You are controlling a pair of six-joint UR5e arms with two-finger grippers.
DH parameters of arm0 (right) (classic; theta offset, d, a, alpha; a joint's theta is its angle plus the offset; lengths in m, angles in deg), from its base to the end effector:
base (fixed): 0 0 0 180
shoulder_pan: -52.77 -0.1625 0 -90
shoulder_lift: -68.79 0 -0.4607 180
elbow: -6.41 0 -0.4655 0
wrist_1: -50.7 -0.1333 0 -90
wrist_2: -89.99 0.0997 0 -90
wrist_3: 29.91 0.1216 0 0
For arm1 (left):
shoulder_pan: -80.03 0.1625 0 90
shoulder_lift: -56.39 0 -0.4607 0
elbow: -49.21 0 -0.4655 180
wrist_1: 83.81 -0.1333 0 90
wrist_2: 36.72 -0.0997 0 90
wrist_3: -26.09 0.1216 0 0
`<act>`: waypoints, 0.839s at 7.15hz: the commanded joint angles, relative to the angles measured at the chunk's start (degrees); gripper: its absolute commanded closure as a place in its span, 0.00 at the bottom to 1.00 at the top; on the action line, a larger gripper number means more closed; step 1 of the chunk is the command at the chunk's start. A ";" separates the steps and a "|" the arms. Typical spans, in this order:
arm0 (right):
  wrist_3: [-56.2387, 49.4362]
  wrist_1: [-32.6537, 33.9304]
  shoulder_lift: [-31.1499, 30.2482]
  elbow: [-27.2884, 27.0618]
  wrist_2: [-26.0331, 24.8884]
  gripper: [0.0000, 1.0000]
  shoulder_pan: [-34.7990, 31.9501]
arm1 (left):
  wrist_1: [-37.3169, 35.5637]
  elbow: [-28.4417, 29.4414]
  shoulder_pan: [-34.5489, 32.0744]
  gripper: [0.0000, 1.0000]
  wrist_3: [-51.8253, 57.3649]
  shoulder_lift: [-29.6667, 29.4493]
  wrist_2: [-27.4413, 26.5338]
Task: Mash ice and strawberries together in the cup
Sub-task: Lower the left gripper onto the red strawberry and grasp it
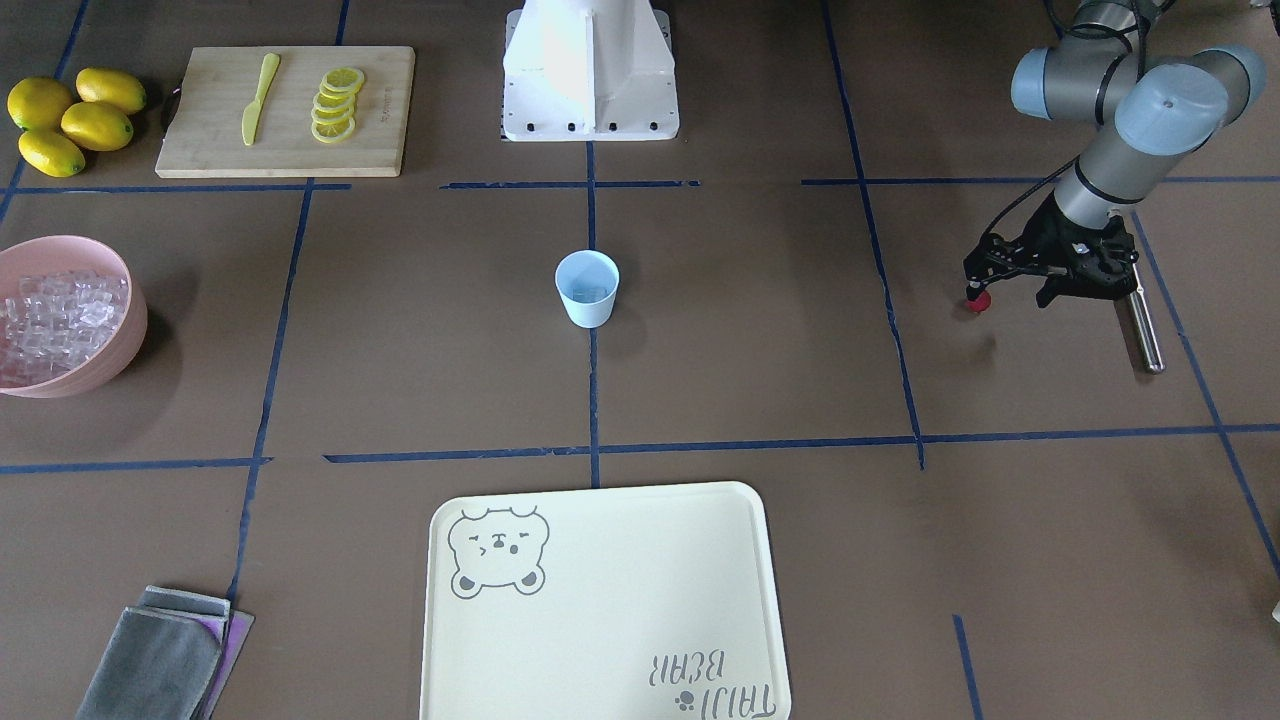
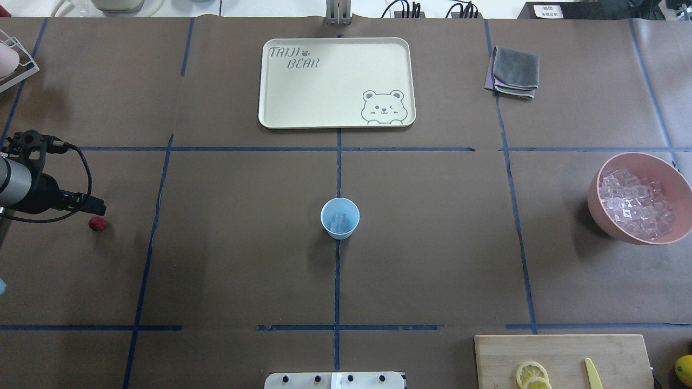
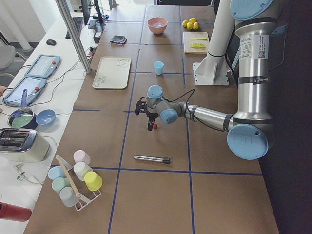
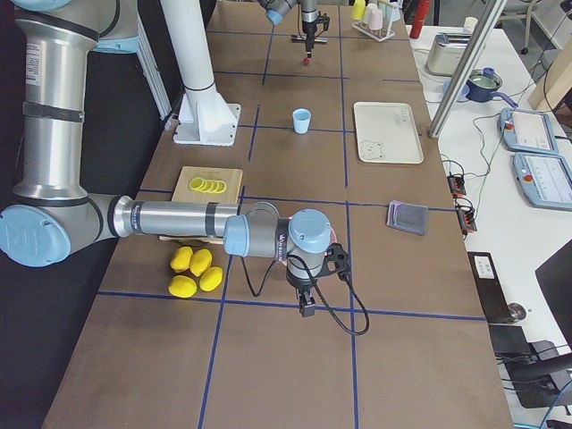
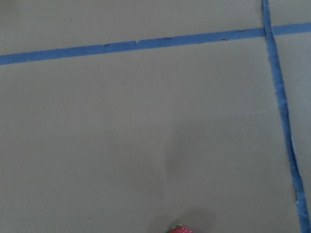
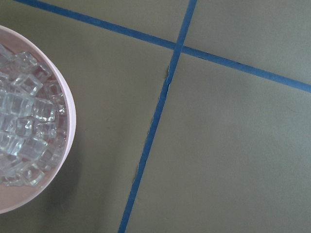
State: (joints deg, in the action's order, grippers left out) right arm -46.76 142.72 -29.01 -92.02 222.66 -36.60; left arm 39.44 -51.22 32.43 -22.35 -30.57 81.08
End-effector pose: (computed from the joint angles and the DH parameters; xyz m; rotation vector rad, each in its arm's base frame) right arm 0.0454 -0.5010 0.7056 0.0824 -0.7431 -0.2818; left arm 0.3365 -0.4821 0.5794 0.1568 0.8203 0.0728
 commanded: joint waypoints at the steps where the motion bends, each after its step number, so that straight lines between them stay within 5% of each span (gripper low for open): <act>1: 0.06 0.08 -0.02 0.08 -0.05 0.01 0.07 | 0.15 0.49 1.63 0.00 -0.34 -0.40 -0.20; 6: -0.03 0.08 -0.02 0.08 -0.05 0.01 0.07 | -0.03 1.28 2.60 0.11 -0.25 -0.40 -0.29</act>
State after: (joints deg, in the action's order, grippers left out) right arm -46.72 142.79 -29.03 -91.94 222.62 -36.54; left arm 39.42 -50.24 34.99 -22.60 -30.97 80.76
